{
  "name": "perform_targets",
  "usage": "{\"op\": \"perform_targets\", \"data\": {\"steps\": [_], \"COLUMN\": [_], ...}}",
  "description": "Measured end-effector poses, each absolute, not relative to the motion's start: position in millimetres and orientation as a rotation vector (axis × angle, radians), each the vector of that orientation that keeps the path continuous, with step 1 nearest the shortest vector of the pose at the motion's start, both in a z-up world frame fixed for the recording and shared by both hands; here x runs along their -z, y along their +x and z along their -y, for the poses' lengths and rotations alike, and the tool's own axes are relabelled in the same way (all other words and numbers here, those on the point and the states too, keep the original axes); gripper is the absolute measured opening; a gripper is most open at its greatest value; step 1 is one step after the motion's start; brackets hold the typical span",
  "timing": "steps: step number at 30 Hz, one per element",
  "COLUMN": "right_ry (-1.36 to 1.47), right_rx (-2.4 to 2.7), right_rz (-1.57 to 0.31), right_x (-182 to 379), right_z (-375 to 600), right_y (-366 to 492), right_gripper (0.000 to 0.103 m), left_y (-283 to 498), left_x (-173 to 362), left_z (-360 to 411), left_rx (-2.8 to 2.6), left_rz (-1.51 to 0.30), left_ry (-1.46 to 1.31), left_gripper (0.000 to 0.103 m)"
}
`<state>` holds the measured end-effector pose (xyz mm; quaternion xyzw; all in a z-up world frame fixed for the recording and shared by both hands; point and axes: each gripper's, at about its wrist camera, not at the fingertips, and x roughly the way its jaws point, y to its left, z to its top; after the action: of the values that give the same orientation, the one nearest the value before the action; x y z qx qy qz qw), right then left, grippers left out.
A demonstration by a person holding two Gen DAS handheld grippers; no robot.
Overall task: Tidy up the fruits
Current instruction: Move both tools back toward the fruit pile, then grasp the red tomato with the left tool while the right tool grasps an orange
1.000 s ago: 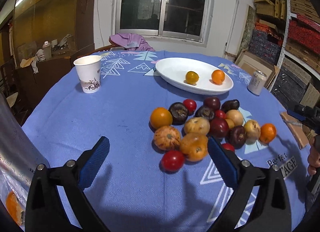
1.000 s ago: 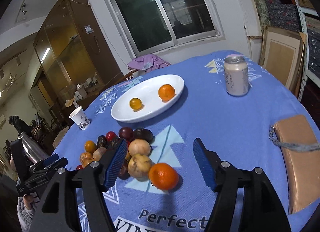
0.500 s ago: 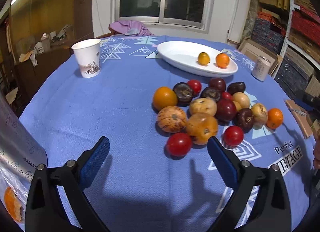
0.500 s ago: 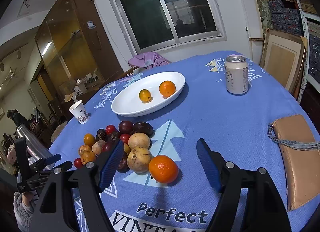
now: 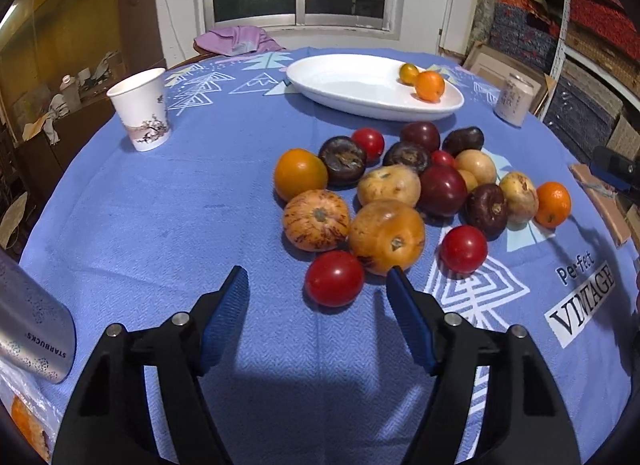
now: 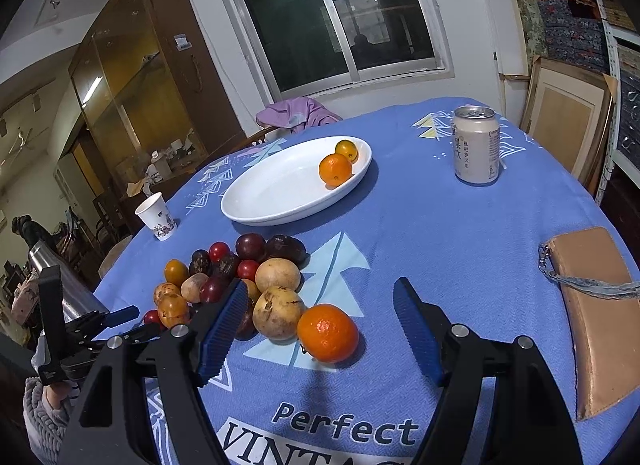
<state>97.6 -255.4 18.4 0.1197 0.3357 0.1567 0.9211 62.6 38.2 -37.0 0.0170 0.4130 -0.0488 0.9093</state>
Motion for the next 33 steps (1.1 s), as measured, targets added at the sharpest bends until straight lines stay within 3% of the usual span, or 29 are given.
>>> {"op": "perform_targets", "data": {"steps": [12,15,33], "right_ry": [0.252,0.256,0.077], "right_rx": [-0.319,-0.315,-0.27], "right_rz": [-0.691,-0.696,-0.822], "right_x": [-17.7,-17.0,13.9], "right_z": [256.0,257.7,227.8], "right_y": [97.2,97.9,106.3], "right_gripper": [0.079,0.079,0.079], "left_y": [73.0,72.8,57.4], "left_x": [41.9,42.3,23.4], "left_z": [-37.9,-38.5,-59.1], "left_rx": [0.173,0.18,0.093], "left_rz": [-0.88,-0.882,-0.776], "left_ry": [-0.012,-0.02,-0.076], "left_gripper": [0.043,0.032,0.03]}}
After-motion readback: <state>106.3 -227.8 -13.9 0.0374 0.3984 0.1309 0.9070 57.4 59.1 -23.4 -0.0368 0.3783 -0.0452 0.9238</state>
